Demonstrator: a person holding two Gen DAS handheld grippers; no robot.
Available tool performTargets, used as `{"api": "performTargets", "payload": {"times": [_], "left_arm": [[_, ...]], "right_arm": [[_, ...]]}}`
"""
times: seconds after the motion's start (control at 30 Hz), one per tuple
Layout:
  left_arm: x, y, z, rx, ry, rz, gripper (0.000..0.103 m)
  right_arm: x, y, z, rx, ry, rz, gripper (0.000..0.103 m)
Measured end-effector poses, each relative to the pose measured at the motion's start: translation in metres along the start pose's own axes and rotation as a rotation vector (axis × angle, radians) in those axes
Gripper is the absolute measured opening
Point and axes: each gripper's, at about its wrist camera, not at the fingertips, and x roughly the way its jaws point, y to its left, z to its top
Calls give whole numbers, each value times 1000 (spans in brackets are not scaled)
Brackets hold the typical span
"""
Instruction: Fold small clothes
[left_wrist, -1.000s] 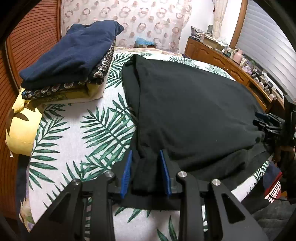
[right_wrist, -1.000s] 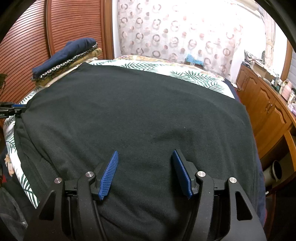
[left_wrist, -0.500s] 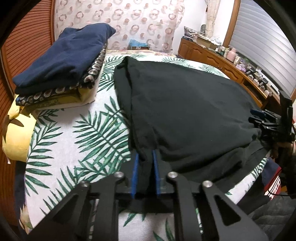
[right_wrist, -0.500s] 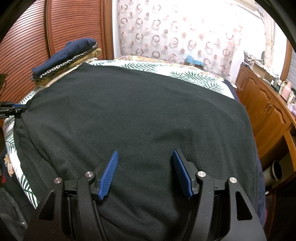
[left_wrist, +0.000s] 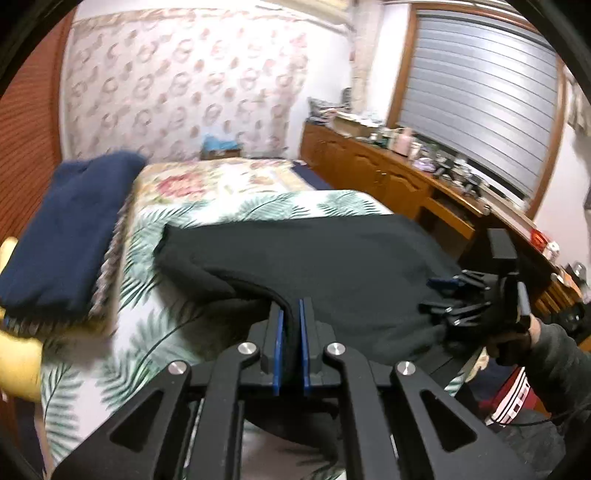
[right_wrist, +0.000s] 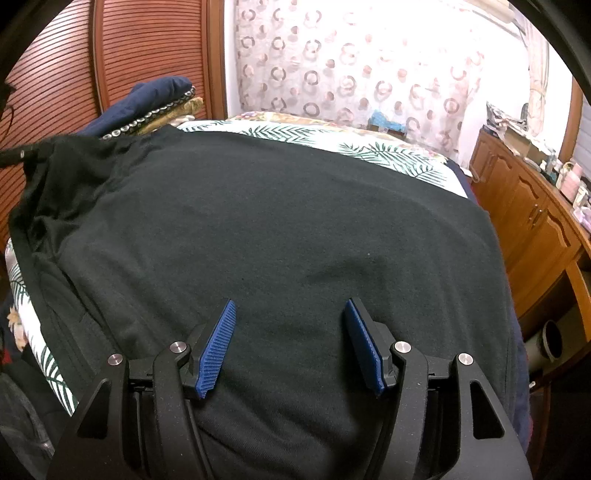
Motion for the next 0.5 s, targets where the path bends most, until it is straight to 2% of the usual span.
{"api": "performTargets", "payload": {"times": [0.17,0.5], "left_arm": [[7,-22,27,60,-29,-39,4],[34,-73,76,182,-51,-108,4]], "right_arm": [[-7,-5,2,36,18,-2,63],[-46,-25,8,81,-46,-38,63]]}}
